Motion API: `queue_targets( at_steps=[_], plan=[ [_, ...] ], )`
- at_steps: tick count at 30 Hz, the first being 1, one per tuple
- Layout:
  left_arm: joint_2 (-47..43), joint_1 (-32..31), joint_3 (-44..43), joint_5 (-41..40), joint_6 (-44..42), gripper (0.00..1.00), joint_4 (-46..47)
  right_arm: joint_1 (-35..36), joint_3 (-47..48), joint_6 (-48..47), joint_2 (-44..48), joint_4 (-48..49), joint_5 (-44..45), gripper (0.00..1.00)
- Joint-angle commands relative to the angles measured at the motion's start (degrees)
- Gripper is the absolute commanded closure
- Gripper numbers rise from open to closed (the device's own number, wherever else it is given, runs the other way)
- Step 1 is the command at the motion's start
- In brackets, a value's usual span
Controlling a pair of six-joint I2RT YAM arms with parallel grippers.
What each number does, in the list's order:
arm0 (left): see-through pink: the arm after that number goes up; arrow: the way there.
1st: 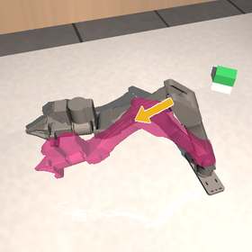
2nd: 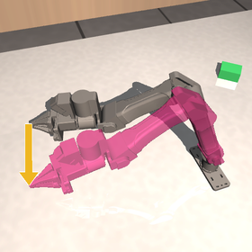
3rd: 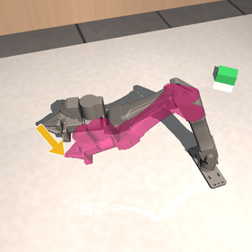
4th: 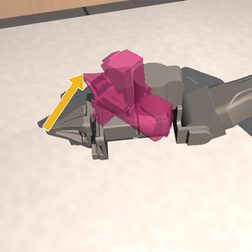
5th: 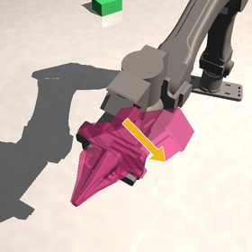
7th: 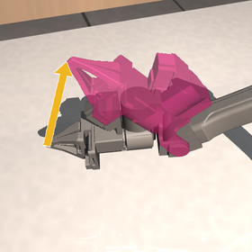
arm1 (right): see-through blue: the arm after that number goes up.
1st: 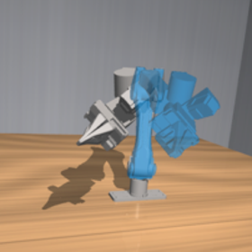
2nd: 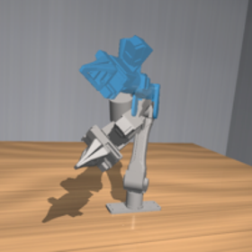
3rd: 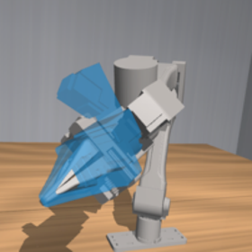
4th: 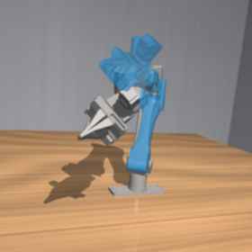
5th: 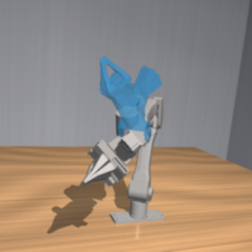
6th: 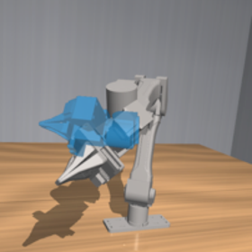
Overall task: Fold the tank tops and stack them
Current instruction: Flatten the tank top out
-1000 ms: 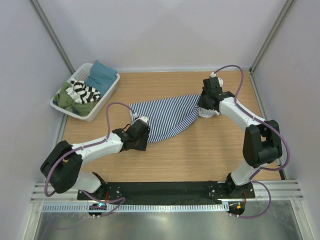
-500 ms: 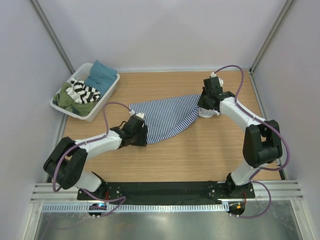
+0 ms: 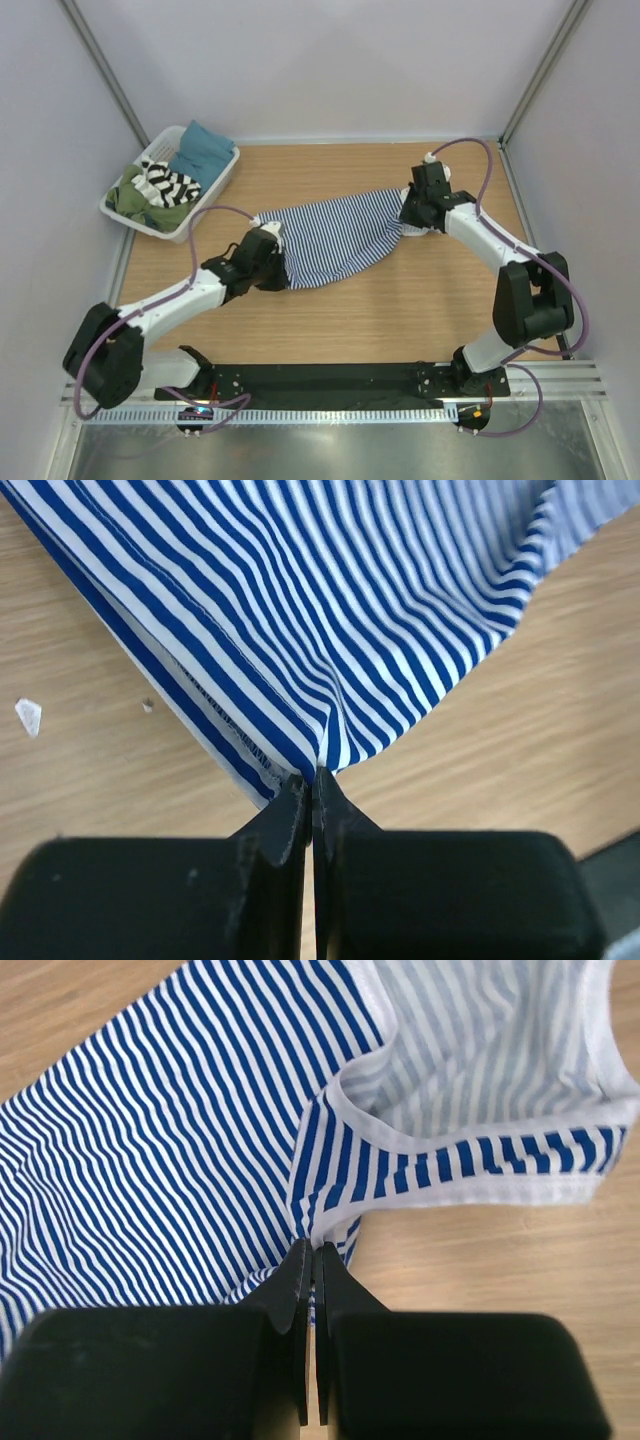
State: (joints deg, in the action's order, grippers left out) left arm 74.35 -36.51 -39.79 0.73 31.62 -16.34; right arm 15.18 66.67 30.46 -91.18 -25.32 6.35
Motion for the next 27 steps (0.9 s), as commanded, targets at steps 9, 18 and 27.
queue_targets(
  at_steps=[9, 18, 27],
  plan=[
    [-18.19, 12.39, -7.4, 7.78, 5.91, 1.0, -12.32, -0.24, -10.61, -1.36, 17.7, -8.42, 11.75, 0.99],
    [-8.0, 26.13, -6.62, 24.14, 12.84, 1.0, 0.5, -0.33, 11.25, -3.91, -4.52, -9.93, 8.25, 0.98],
    [-2.72, 28.25, -6.18, 20.8, 13.47, 1.0, 4.21, -0.24, 15.0, -5.14, -9.92, -8.17, 4.99, 0.69]
  ],
)
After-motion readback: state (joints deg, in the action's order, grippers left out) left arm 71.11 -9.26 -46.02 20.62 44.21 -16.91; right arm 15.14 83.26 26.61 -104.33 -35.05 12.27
